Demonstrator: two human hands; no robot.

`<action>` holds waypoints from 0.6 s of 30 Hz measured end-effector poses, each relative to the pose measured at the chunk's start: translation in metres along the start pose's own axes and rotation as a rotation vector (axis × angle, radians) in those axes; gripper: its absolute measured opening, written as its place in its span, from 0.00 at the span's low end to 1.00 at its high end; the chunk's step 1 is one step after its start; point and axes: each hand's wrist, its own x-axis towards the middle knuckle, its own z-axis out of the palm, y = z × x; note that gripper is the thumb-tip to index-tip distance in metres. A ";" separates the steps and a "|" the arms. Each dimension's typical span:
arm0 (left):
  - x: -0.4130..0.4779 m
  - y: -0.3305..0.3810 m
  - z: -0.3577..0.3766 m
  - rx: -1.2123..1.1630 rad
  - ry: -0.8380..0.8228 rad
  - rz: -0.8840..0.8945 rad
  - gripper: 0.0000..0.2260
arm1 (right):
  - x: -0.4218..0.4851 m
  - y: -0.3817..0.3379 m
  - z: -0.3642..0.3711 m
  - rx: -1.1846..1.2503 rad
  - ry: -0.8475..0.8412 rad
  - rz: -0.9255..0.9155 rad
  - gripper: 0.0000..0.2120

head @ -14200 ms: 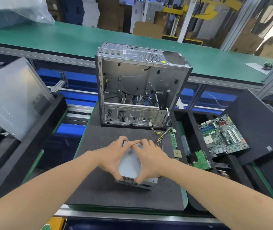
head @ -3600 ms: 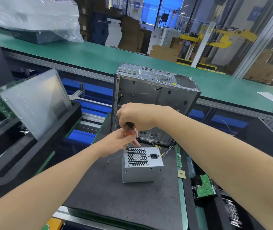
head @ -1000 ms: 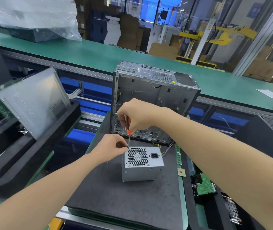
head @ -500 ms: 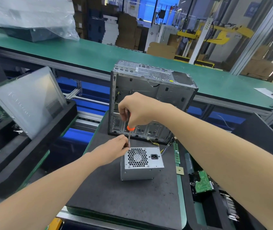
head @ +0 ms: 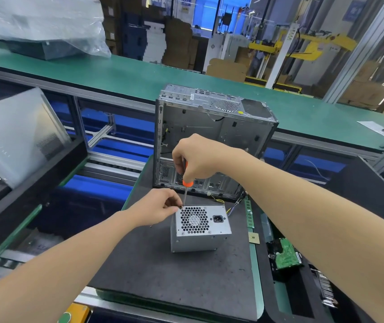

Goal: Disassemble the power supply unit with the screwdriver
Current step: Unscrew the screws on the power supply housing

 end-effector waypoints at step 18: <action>0.000 -0.001 0.002 -0.067 0.012 -0.058 0.07 | 0.001 0.002 0.002 0.028 -0.016 0.017 0.06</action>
